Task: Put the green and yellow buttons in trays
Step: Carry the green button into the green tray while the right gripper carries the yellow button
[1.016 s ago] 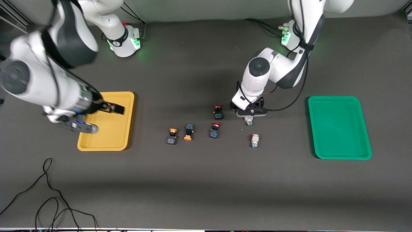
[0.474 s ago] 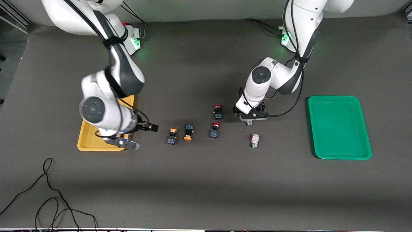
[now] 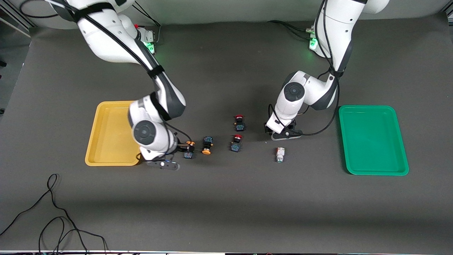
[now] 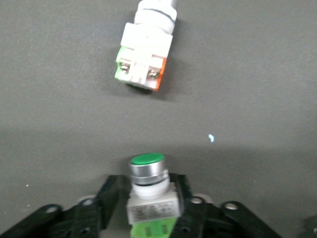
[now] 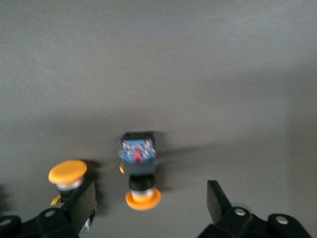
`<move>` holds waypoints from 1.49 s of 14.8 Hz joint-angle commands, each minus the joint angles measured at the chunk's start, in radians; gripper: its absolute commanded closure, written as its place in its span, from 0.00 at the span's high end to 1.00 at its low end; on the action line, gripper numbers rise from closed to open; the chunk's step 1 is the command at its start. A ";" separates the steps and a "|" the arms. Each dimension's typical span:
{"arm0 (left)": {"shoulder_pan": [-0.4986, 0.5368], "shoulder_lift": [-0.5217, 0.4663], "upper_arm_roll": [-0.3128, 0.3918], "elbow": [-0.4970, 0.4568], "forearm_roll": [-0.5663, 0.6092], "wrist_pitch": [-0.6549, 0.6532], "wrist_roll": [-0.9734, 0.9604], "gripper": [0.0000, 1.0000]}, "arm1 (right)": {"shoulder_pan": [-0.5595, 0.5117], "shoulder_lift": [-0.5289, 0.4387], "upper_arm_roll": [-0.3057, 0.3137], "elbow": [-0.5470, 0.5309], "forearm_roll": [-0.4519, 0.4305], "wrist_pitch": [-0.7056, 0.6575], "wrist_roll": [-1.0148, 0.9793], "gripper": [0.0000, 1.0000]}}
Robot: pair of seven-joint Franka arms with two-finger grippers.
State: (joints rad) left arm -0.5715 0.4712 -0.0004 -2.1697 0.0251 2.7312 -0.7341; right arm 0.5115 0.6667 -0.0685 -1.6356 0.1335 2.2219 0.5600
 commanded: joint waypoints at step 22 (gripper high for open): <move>0.625 -0.349 0.008 0.122 -0.037 -0.661 0.872 0.00 | -0.025 -0.286 -0.330 -0.105 0.012 -0.389 -0.565 0.00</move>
State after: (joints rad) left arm 0.0030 0.0839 0.0258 -2.0466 -0.0059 2.0365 0.0390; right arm 0.4808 0.4401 -0.3187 -1.6252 0.1329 1.8029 0.1591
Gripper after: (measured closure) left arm 0.590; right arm 0.595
